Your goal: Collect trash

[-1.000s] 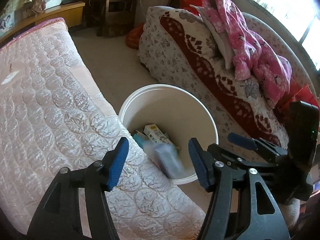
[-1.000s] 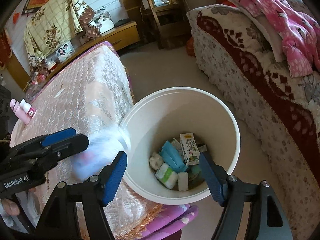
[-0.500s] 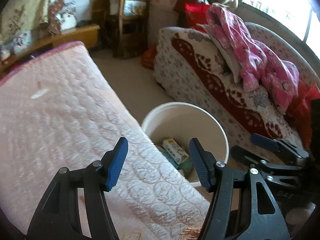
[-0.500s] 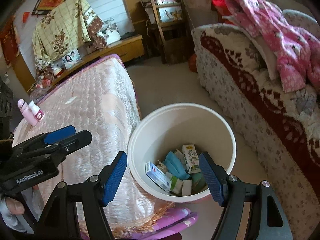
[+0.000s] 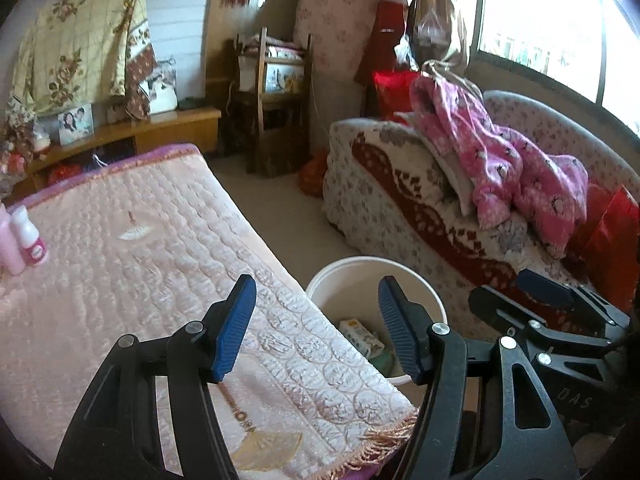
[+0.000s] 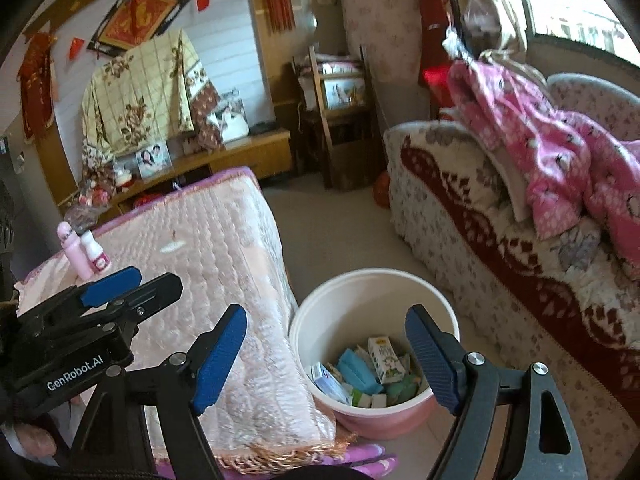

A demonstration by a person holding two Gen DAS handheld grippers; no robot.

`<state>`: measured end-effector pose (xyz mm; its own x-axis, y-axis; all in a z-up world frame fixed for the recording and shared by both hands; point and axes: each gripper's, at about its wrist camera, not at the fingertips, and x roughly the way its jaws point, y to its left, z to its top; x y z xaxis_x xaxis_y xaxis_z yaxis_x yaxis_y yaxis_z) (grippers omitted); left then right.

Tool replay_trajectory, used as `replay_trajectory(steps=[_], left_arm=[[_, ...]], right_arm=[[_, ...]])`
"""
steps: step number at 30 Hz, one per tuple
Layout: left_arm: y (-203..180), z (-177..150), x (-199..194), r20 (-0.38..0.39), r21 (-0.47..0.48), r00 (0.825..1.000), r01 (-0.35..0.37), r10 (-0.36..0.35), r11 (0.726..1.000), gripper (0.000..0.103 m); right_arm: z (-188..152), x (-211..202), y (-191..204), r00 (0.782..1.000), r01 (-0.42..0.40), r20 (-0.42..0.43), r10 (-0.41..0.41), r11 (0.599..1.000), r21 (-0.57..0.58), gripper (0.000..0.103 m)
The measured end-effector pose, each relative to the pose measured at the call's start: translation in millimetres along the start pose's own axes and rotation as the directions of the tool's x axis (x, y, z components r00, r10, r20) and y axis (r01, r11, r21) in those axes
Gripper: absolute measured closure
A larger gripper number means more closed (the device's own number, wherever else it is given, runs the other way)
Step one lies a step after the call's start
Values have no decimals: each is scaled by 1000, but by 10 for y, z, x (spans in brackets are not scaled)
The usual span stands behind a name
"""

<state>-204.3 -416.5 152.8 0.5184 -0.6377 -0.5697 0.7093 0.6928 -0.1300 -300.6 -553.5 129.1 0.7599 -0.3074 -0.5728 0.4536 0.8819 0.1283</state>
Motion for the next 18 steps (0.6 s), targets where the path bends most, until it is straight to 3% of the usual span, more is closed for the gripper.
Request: replay_trajectory(steps=[8,11,18], left_arm=[[6,-24,-340,63,19,998,-18,16,1000,41],[27,-34,-451,81,13,997,-20,19,1000,41],[29,-59,-613,107,16,994,-28,26,999,41]], right_arm=[[21,-314,159,995,51,83,-49,998,-23,19],[15,-403,199,992,77,105,-74,997,-26,12],[8,-537,243,989,68,130,-64,997,-29,11]])
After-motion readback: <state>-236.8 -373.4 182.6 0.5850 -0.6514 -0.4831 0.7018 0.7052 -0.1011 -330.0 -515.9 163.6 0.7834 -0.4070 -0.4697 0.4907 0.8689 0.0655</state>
